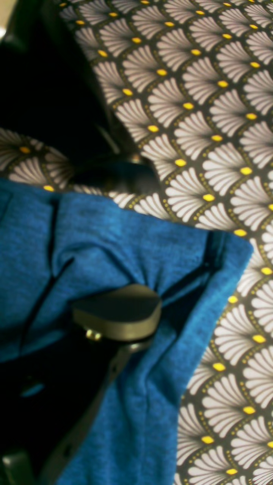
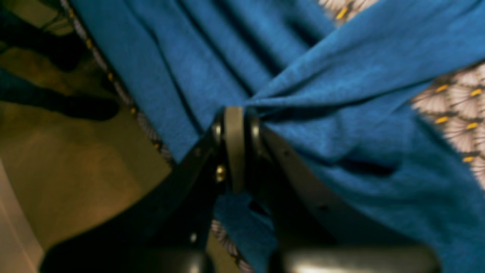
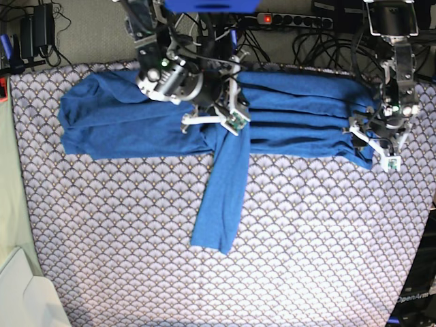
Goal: Fold the T-shirt properly
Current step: 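Grasp the sleeve with the right gripper and lay it across the folded body, then release the shirt end with the left gripper and raise it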
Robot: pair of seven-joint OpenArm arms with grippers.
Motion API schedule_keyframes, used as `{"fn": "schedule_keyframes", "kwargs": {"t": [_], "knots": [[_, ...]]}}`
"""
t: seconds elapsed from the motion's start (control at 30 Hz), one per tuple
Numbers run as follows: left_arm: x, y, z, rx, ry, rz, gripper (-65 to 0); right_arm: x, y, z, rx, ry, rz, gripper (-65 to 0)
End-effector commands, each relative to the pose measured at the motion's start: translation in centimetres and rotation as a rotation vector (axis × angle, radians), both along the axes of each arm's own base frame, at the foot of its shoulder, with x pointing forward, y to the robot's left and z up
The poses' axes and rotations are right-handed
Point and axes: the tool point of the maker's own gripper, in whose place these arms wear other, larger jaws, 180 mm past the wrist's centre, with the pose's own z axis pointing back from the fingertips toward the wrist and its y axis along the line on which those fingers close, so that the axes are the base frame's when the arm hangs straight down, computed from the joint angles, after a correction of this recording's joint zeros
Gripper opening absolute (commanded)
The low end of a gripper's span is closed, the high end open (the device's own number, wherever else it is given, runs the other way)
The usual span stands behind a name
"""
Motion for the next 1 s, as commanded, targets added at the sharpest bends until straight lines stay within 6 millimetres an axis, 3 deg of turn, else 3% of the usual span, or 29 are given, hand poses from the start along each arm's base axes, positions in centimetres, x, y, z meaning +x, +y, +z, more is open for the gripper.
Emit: {"fn": "schedule_keyframes", "kwargs": {"t": [0.0, 0.1, 0.17, 0.33, 0.47, 0.63, 0.83, 0.97], "knots": [[-0.6, -0.7, -0.6, -0.014, 0.045, -0.024, -23.1, 0.5, 0.7, 1.1, 0.045, -0.028, -0.001, -65.0], [-0.6, -0.7, -0.5, -0.014, 0.044, -0.025, -23.0, -0.3, 0.9, 0.7, 0.045, -0.007, 0.005, -64.8], [-0.6, -0.7, -0.5, -0.014, 0.044, -0.025, -23.0, -1.2, 1.9, 0.8, 0.048, -0.006, 0.047, -61.5], [-0.5, -0.7, -0.4, -0.014, 0.041, -0.026, -23.0, -3.8, 3.4, 0.5, -0.019, 0.004, 0.190, -44.4], [-0.5, -0.7, -0.4, -0.015, 0.040, -0.025, -22.9, -3.7, 3.2, 1.6, -0.023, -0.036, 0.203, -35.0], [-0.4, -0.6, -0.3, -0.013, 0.036, -0.024, -22.7, -3.0, 2.4, 2.6, -0.030, -0.083, 0.194, -34.8], [1.0, -2.0, 3.8, 0.015, -0.079, -0.079, -12.4, -2.9, 1.4, 2.2, -0.057, -0.083, 0.189, -34.8], [2.2, -3.2, 7.2, 0.033, -0.172, -0.118, -12.2, -2.8, 1.0, 2.0, -0.065, -0.078, 0.180, -34.8]]}}
